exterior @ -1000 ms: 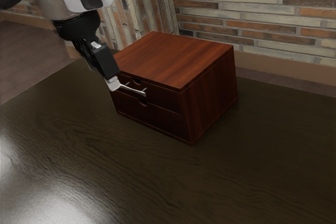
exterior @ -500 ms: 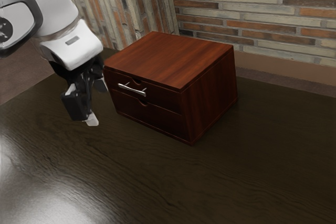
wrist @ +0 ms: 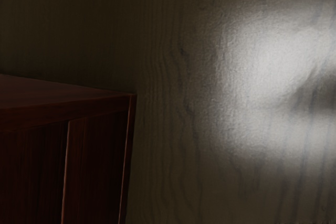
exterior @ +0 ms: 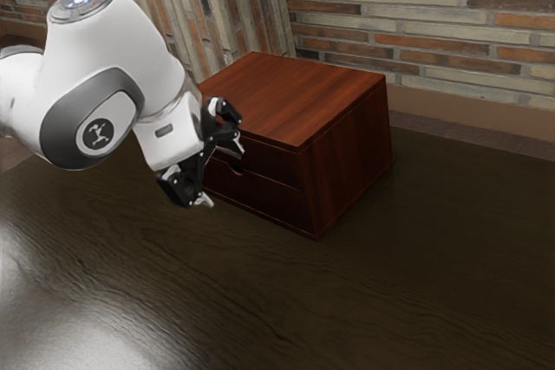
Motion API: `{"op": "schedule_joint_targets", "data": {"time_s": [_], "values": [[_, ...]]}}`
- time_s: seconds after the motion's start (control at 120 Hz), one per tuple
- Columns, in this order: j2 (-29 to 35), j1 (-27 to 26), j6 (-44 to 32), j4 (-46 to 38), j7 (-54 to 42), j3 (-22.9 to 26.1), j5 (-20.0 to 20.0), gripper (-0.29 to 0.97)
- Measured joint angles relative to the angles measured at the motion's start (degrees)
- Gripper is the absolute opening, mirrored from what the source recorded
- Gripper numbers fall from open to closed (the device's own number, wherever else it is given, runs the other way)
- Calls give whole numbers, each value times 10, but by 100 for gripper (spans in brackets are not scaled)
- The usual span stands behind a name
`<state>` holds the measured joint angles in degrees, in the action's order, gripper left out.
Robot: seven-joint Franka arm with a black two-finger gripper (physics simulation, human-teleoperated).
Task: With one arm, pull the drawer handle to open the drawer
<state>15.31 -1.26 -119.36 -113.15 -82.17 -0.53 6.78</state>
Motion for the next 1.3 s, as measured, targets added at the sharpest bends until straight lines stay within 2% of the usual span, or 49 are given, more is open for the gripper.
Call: {"op": "schedule_joint_targets", "data": {"time_s": [0.5,0.817,1.008,1.3], "values": [[-6,18,-59,-16,-114,-59,2,68],[-43,30,-101,-16,-165,-78,31,67],[-53,32,-126,-8,-190,-125,43,67],[-87,26,-161,8,-222,-132,43,66]]}}
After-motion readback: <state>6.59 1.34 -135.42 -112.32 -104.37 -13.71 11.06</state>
